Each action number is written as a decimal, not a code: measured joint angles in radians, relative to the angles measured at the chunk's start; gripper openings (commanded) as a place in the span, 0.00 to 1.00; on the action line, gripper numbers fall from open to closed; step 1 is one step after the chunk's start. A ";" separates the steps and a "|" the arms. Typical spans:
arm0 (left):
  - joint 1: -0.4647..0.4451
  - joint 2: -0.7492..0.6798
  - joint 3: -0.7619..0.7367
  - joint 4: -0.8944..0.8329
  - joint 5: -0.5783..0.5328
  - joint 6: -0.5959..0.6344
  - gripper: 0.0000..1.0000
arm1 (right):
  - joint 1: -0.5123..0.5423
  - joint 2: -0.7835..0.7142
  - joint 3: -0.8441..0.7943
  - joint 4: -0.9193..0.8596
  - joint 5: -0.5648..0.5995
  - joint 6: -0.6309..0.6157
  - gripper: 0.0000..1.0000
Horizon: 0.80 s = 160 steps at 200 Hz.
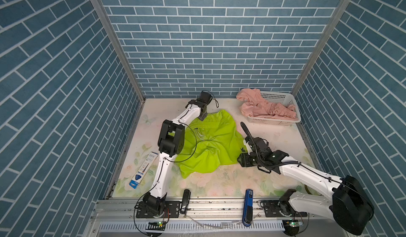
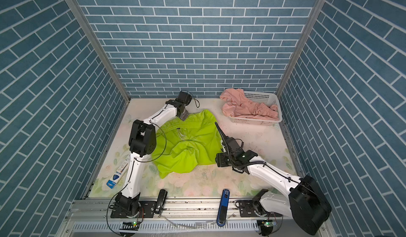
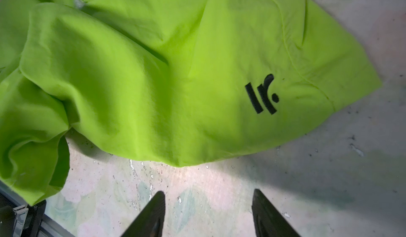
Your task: Fold and stack the shorts
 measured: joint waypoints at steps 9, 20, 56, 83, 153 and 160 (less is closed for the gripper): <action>0.019 0.022 0.064 -0.037 0.005 -0.011 1.00 | -0.001 0.000 0.000 -0.002 0.005 0.000 0.64; 0.039 0.031 0.113 -0.073 0.035 -0.023 1.00 | -0.002 0.000 0.000 -0.004 0.010 0.000 0.64; 0.006 -0.150 -0.096 -0.093 0.206 -0.034 1.00 | -0.003 0.000 0.000 0.001 0.017 0.000 0.64; -0.136 -0.259 -0.231 -0.082 0.332 -0.089 1.00 | -0.004 -0.007 -0.008 0.019 0.018 0.002 0.64; -0.267 -0.129 -0.233 -0.066 0.186 -0.302 1.00 | -0.004 -0.046 -0.077 0.074 0.021 0.032 0.65; -0.264 -0.104 -0.223 -0.069 0.154 -0.312 1.00 | -0.004 -0.054 -0.085 0.081 0.021 0.039 0.65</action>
